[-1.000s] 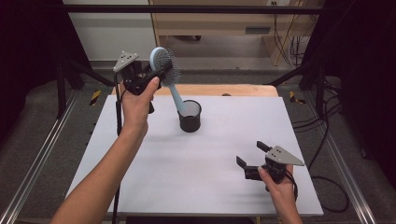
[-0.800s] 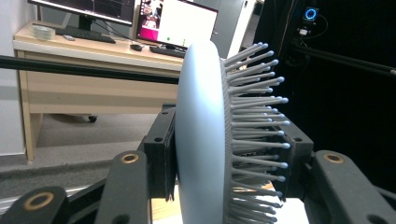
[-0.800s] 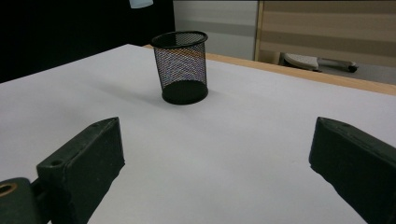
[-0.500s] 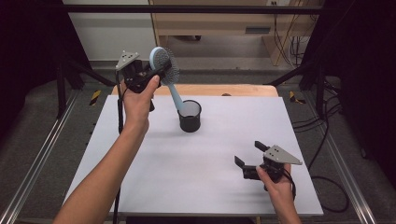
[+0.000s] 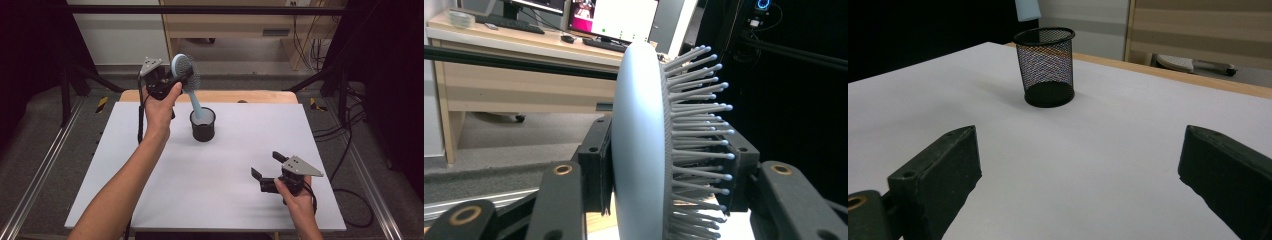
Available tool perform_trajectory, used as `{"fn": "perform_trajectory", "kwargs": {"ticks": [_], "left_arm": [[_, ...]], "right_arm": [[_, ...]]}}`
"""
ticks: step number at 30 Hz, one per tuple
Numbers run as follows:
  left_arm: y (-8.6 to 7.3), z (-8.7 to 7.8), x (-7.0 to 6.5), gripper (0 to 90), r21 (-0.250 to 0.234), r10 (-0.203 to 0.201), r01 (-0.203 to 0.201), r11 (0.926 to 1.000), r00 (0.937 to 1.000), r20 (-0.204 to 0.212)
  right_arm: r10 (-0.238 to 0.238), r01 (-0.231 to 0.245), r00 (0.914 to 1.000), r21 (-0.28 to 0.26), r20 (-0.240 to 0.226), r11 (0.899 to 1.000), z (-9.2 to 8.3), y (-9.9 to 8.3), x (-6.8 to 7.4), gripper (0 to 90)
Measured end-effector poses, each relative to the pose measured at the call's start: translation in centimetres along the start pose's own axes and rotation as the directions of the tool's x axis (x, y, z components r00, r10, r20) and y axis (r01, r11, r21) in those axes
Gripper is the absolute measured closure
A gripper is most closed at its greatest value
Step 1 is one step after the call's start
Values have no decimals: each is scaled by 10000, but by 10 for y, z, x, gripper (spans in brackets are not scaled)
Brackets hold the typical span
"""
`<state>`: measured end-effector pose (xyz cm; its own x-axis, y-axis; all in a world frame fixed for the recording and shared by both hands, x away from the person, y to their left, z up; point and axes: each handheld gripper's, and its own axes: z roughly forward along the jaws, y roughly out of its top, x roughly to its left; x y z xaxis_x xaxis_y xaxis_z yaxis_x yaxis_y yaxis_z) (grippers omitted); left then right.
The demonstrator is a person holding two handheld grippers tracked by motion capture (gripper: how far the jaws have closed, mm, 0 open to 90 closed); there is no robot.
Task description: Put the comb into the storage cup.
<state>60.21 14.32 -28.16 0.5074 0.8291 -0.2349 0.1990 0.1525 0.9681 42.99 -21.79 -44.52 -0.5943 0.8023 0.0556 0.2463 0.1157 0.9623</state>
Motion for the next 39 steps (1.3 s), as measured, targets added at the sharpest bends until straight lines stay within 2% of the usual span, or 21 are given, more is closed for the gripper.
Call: {"fn": "perform_trajectory", "kwargs": {"ticks": [5, 13, 26, 39], "left_arm": [[-10, 13, -2, 505, 101, -46, 46, 9999, 10000, 38], [-21, 26, -7, 505, 270, 185, -187, 9995, 9998, 81], [-38, 33, -9, 504, 482, 166, -170, 9987, 9998, 85], [-52, 39, -13, 503, 762, 474, -482, 9959, 9988, 120]], "right_arm": [[3, -3, 10000, 2, 8, 10000, 0, -1, -1, 36], [1, -1, 10000, 49, -7, 10000, 0, -1, -1, 35], [-119, 119, 9999, 72, -65, 9999, 1, -1, 2, 36], [-163, 164, 9998, 123, -89, 9998, 2, -2, 2, 36]]}}
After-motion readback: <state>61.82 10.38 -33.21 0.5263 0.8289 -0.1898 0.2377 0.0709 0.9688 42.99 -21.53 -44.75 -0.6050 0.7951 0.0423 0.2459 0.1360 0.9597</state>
